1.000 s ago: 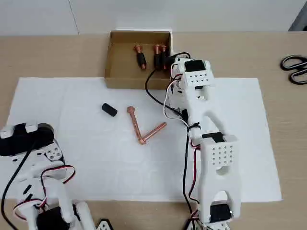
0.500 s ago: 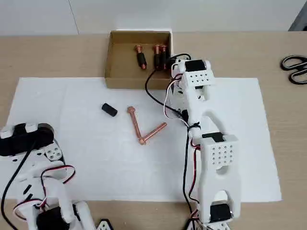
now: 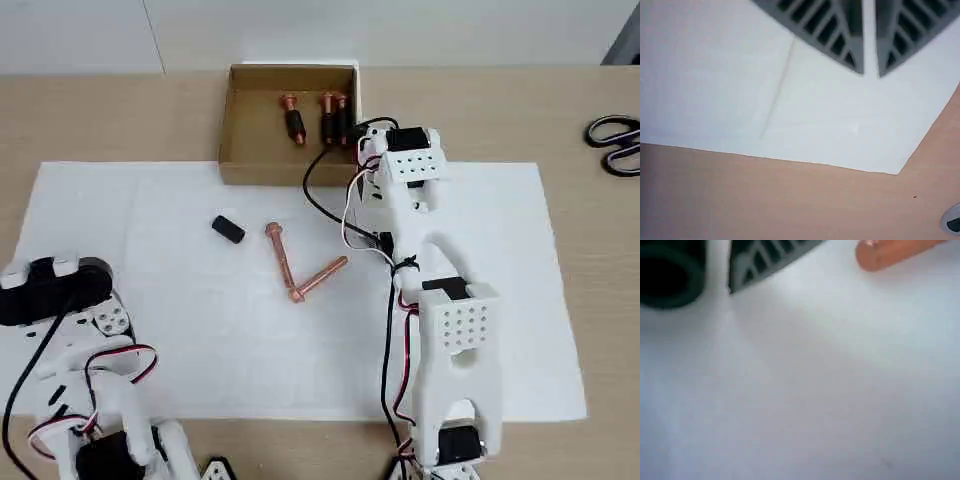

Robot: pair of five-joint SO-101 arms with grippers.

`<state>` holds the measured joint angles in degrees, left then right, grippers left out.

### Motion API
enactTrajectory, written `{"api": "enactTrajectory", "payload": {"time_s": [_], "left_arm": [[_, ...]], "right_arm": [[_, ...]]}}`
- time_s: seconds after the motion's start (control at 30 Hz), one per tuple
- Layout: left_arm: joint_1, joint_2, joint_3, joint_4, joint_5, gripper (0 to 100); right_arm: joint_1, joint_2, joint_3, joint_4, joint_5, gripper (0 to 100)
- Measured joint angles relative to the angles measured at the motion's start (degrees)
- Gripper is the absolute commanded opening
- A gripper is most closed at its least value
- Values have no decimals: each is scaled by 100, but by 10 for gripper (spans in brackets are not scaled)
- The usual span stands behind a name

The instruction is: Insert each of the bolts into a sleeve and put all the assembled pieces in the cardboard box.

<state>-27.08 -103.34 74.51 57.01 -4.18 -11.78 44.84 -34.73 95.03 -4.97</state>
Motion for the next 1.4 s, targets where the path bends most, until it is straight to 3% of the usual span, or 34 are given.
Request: {"api": "enactTrajectory", "payload": {"time_s": [0.1,0.3,0.67,0.83,1.13,1.27,1.4], "left_arm": [[0,0,0,0,0,6],[0,0,0,0,0,6],[0,0,0,53,0,6],[0,0,-202,738,0,6],[70,0,-440,1688,0,6],[668,0,-440,1916,9,6],[1345,0,-440,1908,492,6]], "right_arm": [[0,0,9,0,9,150],[88,0,18,-18,9,2],[105,-26,35,-18,9,5],[62,-536,501,53,9,5],[-264,-3640,2242,132,0,6],[-273,-5415,3077,132,0,6],[-281,-7086,4220,141,0,6]]}}
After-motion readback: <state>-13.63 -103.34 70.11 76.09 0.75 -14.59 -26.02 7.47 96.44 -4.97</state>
